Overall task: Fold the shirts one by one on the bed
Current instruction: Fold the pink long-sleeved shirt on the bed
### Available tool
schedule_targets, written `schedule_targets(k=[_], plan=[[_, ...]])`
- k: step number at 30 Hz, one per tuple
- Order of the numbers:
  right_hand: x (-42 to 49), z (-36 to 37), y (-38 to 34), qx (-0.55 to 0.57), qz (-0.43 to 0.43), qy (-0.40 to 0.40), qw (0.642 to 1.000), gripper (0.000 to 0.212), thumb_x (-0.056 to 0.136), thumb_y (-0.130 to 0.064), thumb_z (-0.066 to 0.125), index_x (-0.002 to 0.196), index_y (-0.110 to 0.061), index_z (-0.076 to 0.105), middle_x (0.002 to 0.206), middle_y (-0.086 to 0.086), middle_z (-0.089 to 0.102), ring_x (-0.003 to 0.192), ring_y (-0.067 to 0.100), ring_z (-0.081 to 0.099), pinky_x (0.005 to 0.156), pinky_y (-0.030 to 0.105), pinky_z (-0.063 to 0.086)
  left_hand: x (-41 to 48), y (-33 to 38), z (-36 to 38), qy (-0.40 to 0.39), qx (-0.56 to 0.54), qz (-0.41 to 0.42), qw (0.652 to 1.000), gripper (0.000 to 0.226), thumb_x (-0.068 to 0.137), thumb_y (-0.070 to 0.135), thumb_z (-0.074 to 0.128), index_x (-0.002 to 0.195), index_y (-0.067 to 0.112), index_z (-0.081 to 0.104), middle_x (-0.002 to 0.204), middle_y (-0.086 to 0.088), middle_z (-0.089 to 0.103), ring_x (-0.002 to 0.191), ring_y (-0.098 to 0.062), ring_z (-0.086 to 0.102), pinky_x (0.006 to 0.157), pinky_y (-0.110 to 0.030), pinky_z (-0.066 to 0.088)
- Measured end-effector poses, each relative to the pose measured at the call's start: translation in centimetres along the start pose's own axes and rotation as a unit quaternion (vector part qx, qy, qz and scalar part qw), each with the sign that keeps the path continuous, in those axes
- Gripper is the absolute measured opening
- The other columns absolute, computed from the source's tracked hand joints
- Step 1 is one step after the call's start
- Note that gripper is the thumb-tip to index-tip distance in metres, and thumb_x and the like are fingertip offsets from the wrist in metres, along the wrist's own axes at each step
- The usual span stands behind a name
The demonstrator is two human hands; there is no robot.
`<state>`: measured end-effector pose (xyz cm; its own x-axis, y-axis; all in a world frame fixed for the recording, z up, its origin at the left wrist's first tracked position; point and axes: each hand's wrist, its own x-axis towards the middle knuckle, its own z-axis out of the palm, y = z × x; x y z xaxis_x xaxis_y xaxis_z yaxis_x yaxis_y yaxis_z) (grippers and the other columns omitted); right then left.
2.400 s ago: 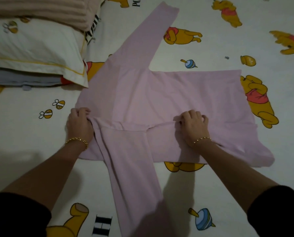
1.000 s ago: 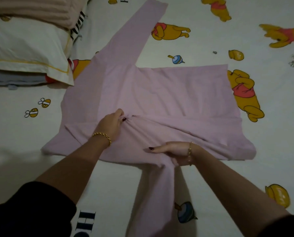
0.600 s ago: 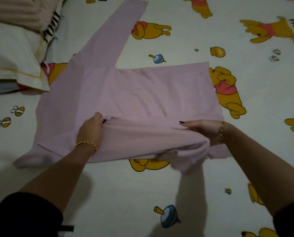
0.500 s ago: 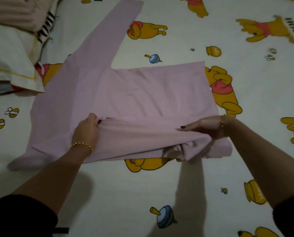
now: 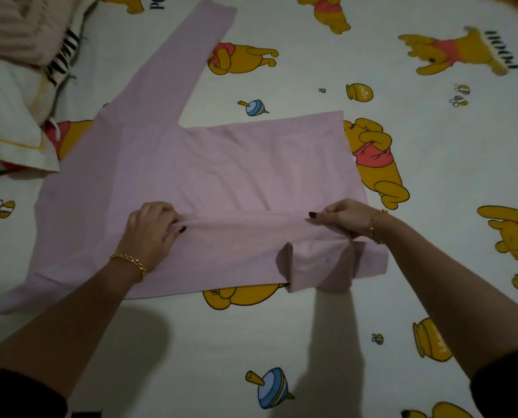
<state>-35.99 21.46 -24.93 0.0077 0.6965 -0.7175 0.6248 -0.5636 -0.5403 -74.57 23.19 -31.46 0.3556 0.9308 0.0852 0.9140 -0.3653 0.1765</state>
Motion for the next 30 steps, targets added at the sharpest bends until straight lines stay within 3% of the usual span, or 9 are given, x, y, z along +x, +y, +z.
schedule_targets(k=[6, 9, 12, 15, 18, 21, 25, 27, 30], plan=[[0.2, -2.4, 0.2, -0.118, 0.064, 0.082, 0.987, 0.057, 0.074, -0.068, 0.062, 0.063, -0.012, 0.056, 0.071, 0.005, 0.055, 0.062, 0.02, 0.049, 0.054, 0.028, 0.036, 0.8, -0.2, -0.8, 0.027, 0.036, -0.086, 0.995, 0.021, 0.092, 0.017, 0.049, 0.083, 0.003, 0.062, 0.091, -0.018, 0.055, 0.084, -0.038, 0.05, 0.067, -0.046, 0.04], [0.5, -3.0, 0.5, 0.014, 0.035, 0.108, 0.993, 0.055, 0.07, -0.063, 0.069, 0.072, -0.009, 0.066, 0.074, 0.009, 0.062, 0.065, 0.023, 0.055, 0.061, 0.028, 0.044, 1.0, -0.3, -1.0, 0.018, 0.019, -0.123, 0.992, 0.014, 0.092, 0.011, 0.055, 0.084, 0.001, 0.063, 0.093, -0.02, 0.055, 0.088, -0.04, 0.049, 0.07, -0.047, 0.039], [0.9, -2.9, 1.1, 0.131, 0.008, 0.099, 0.986, 0.082, 0.045, -0.075, 0.076, 0.094, -0.01, 0.075, 0.097, 0.014, 0.073, 0.092, 0.035, 0.067, 0.091, 0.044, 0.053, 1.1, -0.4, -1.1, 0.009, 0.008, -0.136, 0.991, 0.015, 0.093, 0.012, 0.052, 0.086, 0.002, 0.061, 0.092, -0.02, 0.056, 0.089, -0.039, 0.049, 0.072, -0.047, 0.039], [0.6, -3.2, 1.1, -0.046, 0.04, 0.067, 0.996, 0.07, 0.069, -0.072, 0.064, 0.102, -0.01, 0.071, 0.108, 0.008, 0.068, 0.097, 0.029, 0.062, 0.095, 0.038, 0.048, 1.2, -0.3, -1.2, 0.008, -0.018, -0.132, 0.991, 0.017, 0.096, 0.013, 0.048, 0.084, 0.006, 0.056, 0.086, -0.017, 0.054, 0.085, -0.037, 0.05, 0.072, -0.045, 0.038], [1.1, -3.6, 0.3, -0.288, 0.099, -0.004, 0.953, 0.08, 0.077, -0.077, 0.047, 0.114, -0.007, 0.063, 0.126, 0.015, 0.056, 0.106, 0.032, 0.054, 0.094, 0.035, 0.043, 1.4, -0.2, -1.5, 0.009, -0.062, -0.131, 0.989, 0.018, 0.098, 0.016, 0.042, 0.081, 0.013, 0.047, 0.078, -0.007, 0.05, 0.074, -0.029, 0.048, 0.071, -0.04, 0.034], [1.6, -3.3, -0.9, -0.375, 0.021, 0.095, 0.922, 0.057, 0.086, -0.068, 0.044, 0.071, -0.015, 0.055, 0.098, 0.016, 0.059, 0.095, 0.031, 0.055, 0.076, 0.03, 0.039, 2.3, 0.0, -1.9, 0.025, -0.068, -0.149, 0.986, 0.019, 0.098, 0.018, 0.04, 0.081, 0.012, 0.046, 0.078, -0.007, 0.05, 0.073, -0.028, 0.047, 0.071, -0.04, 0.034], [2.1, -1.9, -0.1, -0.351, -0.065, 0.27, 0.894, 0.032, 0.094, -0.037, 0.047, 0.119, -0.018, 0.054, 0.131, 0.005, 0.049, 0.126, 0.025, 0.043, 0.109, 0.052, 0.024, 2.7, 1.1, -2.3, 0.059, -0.072, -0.205, 0.974, 0.015, 0.096, 0.019, 0.047, 0.099, 0.007, 0.056, 0.097, -0.015, 0.059, 0.093, -0.035, 0.054, 0.083, -0.046, 0.039], [1.9, -0.5, 1.5, -0.333, -0.103, 0.27, 0.898, 0.05, 0.088, -0.035, 0.039, 0.133, -0.017, 0.044, 0.145, 0.004, 0.037, 0.137, 0.022, 0.032, 0.114, 0.055, 0.015, 1.8, 1.6, -1.9, 0.06, -0.068, -0.189, 0.978, 0.029, 0.095, 0.02, 0.049, 0.119, 0.006, 0.052, 0.117, -0.016, 0.056, 0.109, -0.036, 0.051, 0.095, -0.051, 0.036], [0.4, 2.3, 4.0, -0.322, -0.225, 0.251, 0.885, 0.08, 0.075, -0.047, 0.031, 0.147, -0.014, 0.025, 0.157, 0.005, 0.019, 0.146, 0.019, 0.014, 0.117, 0.056, 0.006, -0.5, 2.4, -1.0, 0.013, -0.03, -0.047, 0.998, 0.062, 0.09, 0.043, 0.041, 0.139, 0.004, 0.037, 0.142, -0.016, 0.042, 0.131, -0.032, 0.039, 0.111, -0.05, 0.023]])
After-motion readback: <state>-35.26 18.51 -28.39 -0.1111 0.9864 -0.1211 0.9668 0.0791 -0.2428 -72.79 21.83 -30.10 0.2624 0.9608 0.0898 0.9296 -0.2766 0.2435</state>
